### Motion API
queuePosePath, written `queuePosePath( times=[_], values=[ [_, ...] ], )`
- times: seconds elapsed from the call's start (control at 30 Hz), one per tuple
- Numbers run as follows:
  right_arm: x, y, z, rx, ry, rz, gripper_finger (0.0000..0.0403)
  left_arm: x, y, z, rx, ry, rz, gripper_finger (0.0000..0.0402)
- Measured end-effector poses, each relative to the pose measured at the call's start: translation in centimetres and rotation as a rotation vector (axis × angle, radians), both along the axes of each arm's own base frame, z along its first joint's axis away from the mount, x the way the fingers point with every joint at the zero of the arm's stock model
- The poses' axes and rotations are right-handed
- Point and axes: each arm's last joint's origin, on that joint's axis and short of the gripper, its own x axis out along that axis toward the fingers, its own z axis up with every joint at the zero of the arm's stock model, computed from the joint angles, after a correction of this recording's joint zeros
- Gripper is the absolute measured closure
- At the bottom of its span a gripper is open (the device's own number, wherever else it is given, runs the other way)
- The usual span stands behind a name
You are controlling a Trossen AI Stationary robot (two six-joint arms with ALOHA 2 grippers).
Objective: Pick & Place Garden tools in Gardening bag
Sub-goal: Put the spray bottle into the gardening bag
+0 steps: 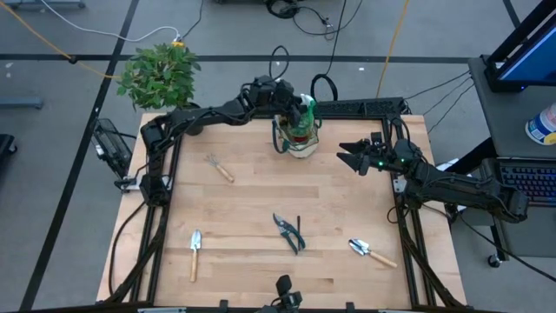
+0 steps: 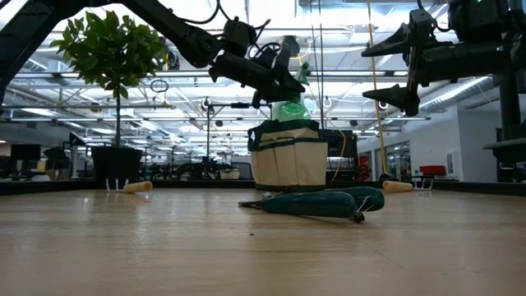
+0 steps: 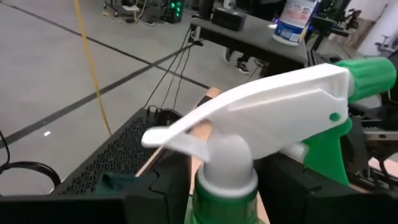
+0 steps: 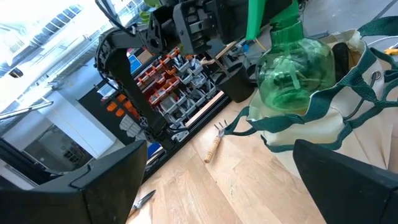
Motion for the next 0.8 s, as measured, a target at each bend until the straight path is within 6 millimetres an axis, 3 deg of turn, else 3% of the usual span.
queuePosePath(
  times=[0.27, 0.53, 0.8],
  values=[
    [0.0, 0.0, 0.0, 0.0, 0.0, 0.0, 0.0009, 0.3, -0.9, -0.7, -0.011, 0.071, -0.028, 0.0264],
    [0.0, 0.0, 0.0, 0.0, 0.0, 0.0, 0.0009, 0.2, -1.1, -1.2, -0.028, 0.121, -0.02, 0.0226],
    [0.0, 0.0, 0.0, 0.0, 0.0, 0.0, 0.0009, -0.1, -1.5, -2.2, -0.046, 0.237, -0.041, 0.0221]
  ],
)
